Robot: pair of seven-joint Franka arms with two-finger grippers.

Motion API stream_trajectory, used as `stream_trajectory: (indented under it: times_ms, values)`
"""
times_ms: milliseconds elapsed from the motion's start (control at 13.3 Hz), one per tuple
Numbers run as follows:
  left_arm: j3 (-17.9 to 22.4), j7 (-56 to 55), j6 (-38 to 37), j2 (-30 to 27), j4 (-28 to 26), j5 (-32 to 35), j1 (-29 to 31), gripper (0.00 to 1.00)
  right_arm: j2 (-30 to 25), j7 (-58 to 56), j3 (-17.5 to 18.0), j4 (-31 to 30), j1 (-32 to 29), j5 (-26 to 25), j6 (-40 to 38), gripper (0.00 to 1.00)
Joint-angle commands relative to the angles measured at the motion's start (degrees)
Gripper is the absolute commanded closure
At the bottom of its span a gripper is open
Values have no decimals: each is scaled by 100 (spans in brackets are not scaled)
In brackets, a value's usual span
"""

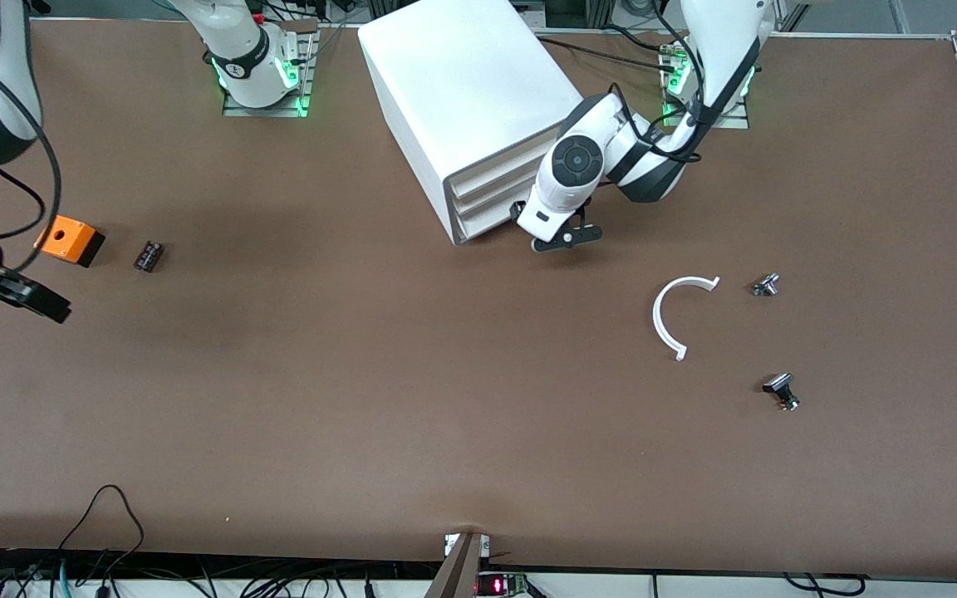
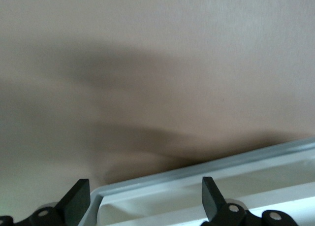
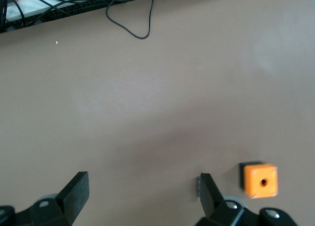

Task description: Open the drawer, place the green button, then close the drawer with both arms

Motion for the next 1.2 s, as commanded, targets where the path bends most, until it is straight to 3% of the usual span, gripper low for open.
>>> stream_trajectory:
  times_ms: [0,375,525,675,825,975,1125]
  values:
    - [-170,83,-56,-169,-228,-88,23,0,-163,-830,-251,-103,-79,427,59,0]
    - [-30,100,49,-247,9,-35,443,0,-216,-1840,-251,-174,-246,859,68,0]
    - [216,188,451,-527,35,-70,847,0,-286,-2096,-251,-166,-229,842,-11,0]
    - [217,215,602,-880,123,-79,1339,0,-286,-2097,-243,-130,-220,833,-221,0]
    - [217,267,796,-1142,228,-44,1438,0,-452,-2079,-243,-313,-220,825,-248,0]
    - [217,660,186,-1432,543,-35,1709,0,-550,-2027,-243,-385,-220,798,-475,0]
    - [347,1398,-1340,-1469,1516,-44,1842,0,-550,-2000,-243,-385,-229,789,-512,0]
